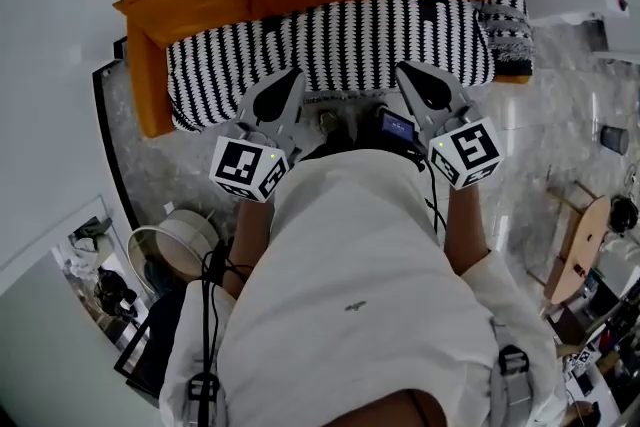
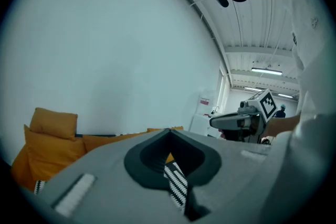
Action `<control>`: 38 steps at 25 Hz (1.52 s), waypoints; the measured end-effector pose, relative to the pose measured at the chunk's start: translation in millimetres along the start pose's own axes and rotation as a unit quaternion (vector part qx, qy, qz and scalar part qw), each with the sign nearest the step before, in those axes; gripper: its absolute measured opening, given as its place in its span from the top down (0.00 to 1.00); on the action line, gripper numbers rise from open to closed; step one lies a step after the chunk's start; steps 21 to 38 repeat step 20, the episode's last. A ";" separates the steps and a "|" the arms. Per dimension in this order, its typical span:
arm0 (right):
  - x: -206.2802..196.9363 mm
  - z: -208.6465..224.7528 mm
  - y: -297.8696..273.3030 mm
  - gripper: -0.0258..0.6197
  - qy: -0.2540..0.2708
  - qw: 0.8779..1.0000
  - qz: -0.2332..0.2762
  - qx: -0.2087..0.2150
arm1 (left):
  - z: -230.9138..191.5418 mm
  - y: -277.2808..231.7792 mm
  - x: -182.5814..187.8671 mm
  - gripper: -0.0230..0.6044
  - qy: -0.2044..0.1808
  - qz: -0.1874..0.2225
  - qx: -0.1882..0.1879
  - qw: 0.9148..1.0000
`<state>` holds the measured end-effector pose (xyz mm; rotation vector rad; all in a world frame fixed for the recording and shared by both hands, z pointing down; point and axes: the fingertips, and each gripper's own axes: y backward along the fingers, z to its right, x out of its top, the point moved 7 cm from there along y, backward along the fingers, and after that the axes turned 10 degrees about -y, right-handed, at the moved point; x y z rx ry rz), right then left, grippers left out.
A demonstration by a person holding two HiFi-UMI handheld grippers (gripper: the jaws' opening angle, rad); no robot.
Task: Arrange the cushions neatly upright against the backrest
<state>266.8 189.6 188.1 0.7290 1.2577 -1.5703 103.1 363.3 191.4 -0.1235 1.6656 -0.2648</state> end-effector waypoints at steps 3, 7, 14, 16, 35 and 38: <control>-1.4 -2.1 -1.6 0.92 -0.003 1.000 -0.001 0.007 | 3.2 2.0 -4.4 0.96 -0.004 -0.014 0.000 1.000; -2.2 -5.7 -2.3 0.92 -0.001 1.000 -0.005 0.010 | 4.8 5.3 -7.9 0.96 0.004 -0.019 -0.007 1.000; -7.8 -5.7 3.3 0.92 0.005 1.000 -0.004 0.000 | 12.7 5.6 -12.6 0.96 0.015 -0.019 -0.013 1.000; -9.4 -6.0 6.4 0.92 0.006 1.000 -0.003 -0.004 | 16.6 5.9 -11.4 0.96 0.014 -0.014 -0.019 1.000; -10.0 -3.0 11.1 0.92 0.006 1.000 -0.001 -0.009 | 20.8 5.1 -7.0 0.94 0.015 0.001 -0.027 1.000; -10.0 -3.0 11.1 0.92 0.006 1.000 -0.001 -0.009 | 20.8 5.1 -7.0 0.94 0.015 0.001 -0.027 1.000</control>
